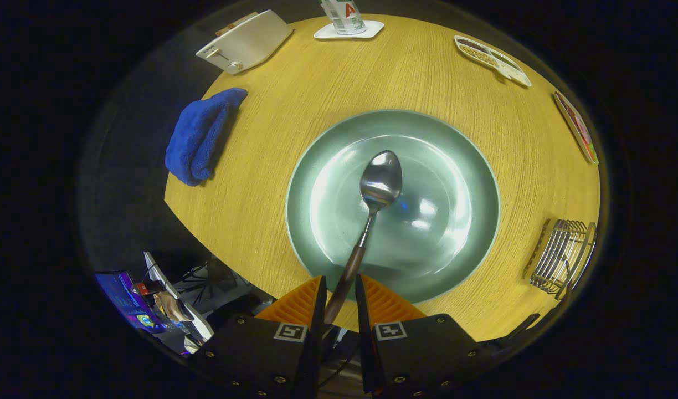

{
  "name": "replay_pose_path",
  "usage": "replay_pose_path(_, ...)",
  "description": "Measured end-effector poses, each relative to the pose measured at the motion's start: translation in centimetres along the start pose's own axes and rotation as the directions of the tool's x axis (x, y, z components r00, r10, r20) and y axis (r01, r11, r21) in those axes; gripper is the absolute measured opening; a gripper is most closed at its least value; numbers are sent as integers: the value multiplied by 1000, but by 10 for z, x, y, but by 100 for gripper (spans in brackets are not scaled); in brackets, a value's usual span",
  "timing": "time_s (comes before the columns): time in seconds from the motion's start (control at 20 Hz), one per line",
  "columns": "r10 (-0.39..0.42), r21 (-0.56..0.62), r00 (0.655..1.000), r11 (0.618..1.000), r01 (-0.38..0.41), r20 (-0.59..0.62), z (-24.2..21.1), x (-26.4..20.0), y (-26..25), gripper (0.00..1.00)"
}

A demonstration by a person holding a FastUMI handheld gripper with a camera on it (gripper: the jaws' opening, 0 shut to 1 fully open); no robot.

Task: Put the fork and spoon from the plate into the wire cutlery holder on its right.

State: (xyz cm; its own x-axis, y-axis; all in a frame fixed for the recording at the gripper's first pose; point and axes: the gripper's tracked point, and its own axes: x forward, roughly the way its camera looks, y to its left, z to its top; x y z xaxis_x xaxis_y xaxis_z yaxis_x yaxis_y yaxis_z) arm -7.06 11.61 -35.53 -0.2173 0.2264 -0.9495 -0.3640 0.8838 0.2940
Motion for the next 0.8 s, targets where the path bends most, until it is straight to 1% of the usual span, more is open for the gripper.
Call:
replay_pose_path(0.15,-33,-33,999,999,32,-29,-6,9,-6,30)
replay_pose_path(0.3,-24,-22,999,999,23,-35,-3,8,-10,32)
replay_pose_path(0.45,-77,-41,997,996,76,-30,-1,10,-28,32)
replay_pose_path(0.6,-84,-41,994,996,82,-65,-9,13,-34,32)
replay_pose_path(0.75,-123,-101,989,988,115,-82,-16,13,-45,32)
replay_pose_path(0.8,-127,-104,988,988,118,-84,-16,13,-47,32)
